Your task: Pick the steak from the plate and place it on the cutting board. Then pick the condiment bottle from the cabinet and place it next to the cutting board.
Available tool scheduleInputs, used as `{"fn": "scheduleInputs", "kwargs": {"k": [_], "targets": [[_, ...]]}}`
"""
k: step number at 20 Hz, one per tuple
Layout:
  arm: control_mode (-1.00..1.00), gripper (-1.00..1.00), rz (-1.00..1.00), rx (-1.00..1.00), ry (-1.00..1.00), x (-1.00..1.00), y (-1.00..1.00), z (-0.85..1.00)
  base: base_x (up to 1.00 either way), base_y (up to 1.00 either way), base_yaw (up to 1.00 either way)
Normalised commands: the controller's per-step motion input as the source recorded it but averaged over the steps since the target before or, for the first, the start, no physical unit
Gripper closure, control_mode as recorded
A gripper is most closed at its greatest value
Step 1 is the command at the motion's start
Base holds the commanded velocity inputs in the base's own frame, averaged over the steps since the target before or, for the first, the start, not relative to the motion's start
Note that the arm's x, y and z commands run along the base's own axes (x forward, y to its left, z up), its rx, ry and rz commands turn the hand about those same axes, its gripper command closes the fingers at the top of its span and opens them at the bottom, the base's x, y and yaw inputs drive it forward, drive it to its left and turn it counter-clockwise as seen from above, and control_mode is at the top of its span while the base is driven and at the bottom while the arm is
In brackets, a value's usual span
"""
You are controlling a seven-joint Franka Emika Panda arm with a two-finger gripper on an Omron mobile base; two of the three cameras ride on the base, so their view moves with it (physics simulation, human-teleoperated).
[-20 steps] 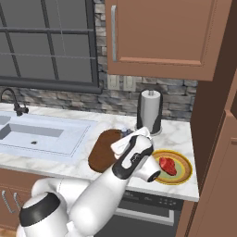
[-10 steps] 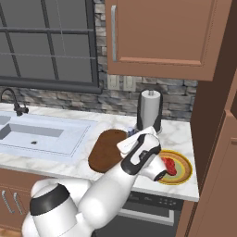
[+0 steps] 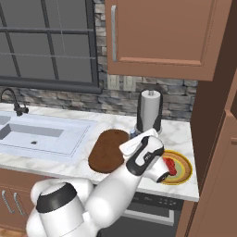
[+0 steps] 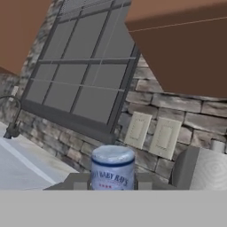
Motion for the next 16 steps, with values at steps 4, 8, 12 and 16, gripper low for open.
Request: {"fn": "scheduleInputs", "kwargs": {"k": [4,8,12,16], "targets": [[-1.0,1.0,0.0,0.02,0.0,0.05,0.0,-0.22,0.0,0.0,0.0],[-1.0,1.0,0.0,0.03,0.0,0.08,0.0,-0.19,0.0,0.0,0.0],[-1.0,1.0,0.0,0.03,0.0,0.14,0.0,-0.16,0.0,0.0,0.0],[-1.0,1.0,0.0,0.03,0.0,0.16,0.0,-0.13,0.0,0.0,0.0]]}}
